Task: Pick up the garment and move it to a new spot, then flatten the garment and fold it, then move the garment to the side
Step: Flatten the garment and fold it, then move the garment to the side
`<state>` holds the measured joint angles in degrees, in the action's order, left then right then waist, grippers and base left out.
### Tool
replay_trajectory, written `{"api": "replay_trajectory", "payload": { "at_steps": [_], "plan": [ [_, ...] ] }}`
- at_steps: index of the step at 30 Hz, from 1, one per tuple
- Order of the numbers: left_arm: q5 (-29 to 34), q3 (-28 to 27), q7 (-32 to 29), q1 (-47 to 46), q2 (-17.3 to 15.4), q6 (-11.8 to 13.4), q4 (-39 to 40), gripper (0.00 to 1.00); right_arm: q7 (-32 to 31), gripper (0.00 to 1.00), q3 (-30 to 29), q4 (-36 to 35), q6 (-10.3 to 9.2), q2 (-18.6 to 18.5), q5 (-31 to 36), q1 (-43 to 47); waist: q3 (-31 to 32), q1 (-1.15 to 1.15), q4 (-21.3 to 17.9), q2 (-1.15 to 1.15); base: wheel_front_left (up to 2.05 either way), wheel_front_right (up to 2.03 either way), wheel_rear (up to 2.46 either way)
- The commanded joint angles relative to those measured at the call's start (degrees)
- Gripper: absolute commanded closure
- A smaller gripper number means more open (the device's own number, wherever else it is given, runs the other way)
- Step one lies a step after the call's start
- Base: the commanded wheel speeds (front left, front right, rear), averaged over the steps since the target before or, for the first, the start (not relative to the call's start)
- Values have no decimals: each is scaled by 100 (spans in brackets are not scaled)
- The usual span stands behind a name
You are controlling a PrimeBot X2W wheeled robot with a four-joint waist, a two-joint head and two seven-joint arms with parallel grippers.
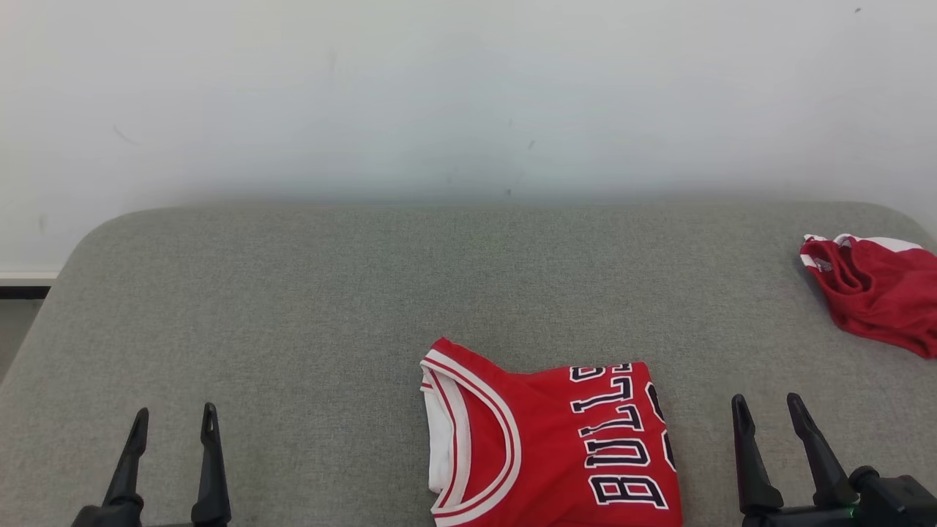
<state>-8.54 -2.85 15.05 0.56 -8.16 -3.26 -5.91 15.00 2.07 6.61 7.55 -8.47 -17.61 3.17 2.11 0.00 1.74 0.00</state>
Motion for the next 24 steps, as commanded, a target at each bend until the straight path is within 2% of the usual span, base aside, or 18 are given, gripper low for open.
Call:
{"api": "replay_trajectory", "payload": {
  "at_steps": [1,14,24],
  "plan": [
    [82,-60,16,118,55,-29,50,0,21,0,-30,21,-17,30,30,92,18,0,-9,0,0,0,0],
    [204,-129,16,406,263,-210,43,0,21,0,36,112,-17,138,117,186,88,0,-73,0,0,0,0],
    [242,-39,16,468,220,-318,-75,0,21,0,53,224,-17,115,135,163,69,0,-65,0,0,0,0]
  ]
}}
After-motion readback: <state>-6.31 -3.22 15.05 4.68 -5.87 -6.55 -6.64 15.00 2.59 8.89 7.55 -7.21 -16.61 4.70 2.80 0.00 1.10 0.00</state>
